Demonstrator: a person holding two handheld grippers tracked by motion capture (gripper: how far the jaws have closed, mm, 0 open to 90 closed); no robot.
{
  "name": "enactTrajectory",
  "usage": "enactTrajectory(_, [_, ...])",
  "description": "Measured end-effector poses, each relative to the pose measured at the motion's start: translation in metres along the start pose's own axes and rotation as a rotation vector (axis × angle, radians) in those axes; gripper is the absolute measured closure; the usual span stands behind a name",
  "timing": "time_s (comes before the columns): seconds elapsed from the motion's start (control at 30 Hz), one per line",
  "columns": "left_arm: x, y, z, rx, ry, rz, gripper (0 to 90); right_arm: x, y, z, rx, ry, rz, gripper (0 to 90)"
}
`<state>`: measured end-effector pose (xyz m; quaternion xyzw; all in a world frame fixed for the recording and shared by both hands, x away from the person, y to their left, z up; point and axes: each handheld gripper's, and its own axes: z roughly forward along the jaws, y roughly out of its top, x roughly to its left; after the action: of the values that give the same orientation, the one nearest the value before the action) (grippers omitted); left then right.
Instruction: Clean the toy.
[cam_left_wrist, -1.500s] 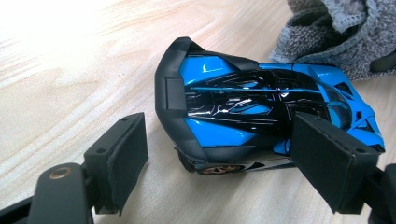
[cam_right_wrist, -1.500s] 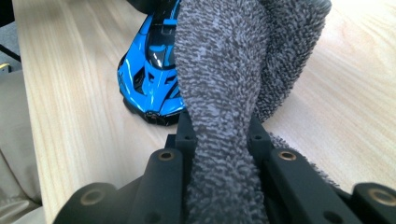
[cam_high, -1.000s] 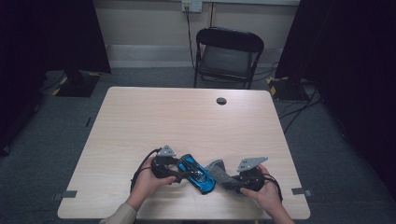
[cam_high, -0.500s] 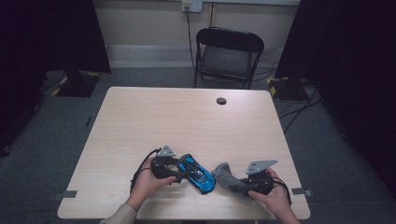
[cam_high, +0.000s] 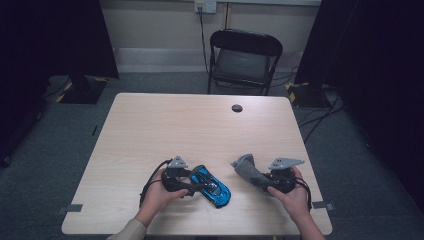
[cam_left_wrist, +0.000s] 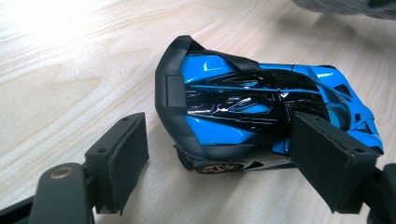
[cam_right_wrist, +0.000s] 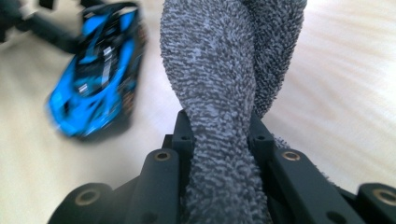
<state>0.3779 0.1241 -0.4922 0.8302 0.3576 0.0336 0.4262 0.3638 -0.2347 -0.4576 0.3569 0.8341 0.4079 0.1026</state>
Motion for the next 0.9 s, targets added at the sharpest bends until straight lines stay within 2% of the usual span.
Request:
enactTrajectory(0.17, [0.000,0.000,0.000,0.003,0.001,0.007,19.8,-0.009,0.012,0.018,-0.011,-0.071,0.015,70.6])
enactTrajectory(0.33, [0.000,0.000,0.000,0.000,-0.001,0.006,20.0,-0.017,0.024,0.032,-0.007,-0.117,0.014,70.2])
enactTrajectory(0.57, [0.000,0.000,0.000,0.000,-0.003,0.008,20.3,-0.028,0.037,0.050,-0.008,-0.139,0.030,70.2])
enactTrajectory(0.7, [0.000,0.000,0.000,-0.001,-0.006,0.005,20.3,-0.034,0.044,0.058,0.002,-0.158,0.017,70.2])
enactTrajectory(0.83, [0.001,-0.001,0.000,-0.005,-0.011,-0.002,20.3,-0.046,0.049,0.063,-0.004,-0.165,0.049,70.2])
enactTrajectory(0.9, [0.002,-0.001,0.000,-0.007,-0.012,-0.003,20.2,-0.050,0.051,0.066,0.006,-0.177,0.048,70.2])
